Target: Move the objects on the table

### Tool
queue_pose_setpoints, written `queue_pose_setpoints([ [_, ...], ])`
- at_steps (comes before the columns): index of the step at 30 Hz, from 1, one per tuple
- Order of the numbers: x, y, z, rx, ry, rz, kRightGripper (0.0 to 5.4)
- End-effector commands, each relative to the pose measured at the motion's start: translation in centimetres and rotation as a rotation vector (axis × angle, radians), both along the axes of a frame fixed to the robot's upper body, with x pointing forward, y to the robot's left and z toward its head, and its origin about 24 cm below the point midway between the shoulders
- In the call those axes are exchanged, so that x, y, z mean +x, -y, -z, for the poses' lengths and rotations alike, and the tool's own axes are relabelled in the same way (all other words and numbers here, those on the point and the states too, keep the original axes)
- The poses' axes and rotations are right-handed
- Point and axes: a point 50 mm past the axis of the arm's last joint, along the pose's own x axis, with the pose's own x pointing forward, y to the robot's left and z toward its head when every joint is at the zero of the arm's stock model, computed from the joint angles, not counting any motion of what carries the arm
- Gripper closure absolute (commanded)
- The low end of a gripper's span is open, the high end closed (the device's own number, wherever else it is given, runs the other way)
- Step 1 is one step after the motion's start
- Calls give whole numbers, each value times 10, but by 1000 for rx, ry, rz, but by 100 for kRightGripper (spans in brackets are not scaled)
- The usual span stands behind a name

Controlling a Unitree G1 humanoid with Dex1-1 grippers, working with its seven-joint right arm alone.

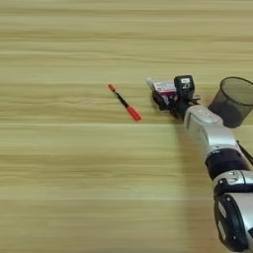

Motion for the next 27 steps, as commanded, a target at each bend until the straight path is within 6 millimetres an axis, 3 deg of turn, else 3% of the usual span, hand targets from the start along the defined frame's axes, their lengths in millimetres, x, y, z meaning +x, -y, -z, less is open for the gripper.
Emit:
queue_pose_setpoints([
  [1,19,0,-47,-11,182,-14,141],
  [27,5,-24,-45,-40,215,-193,142],
])
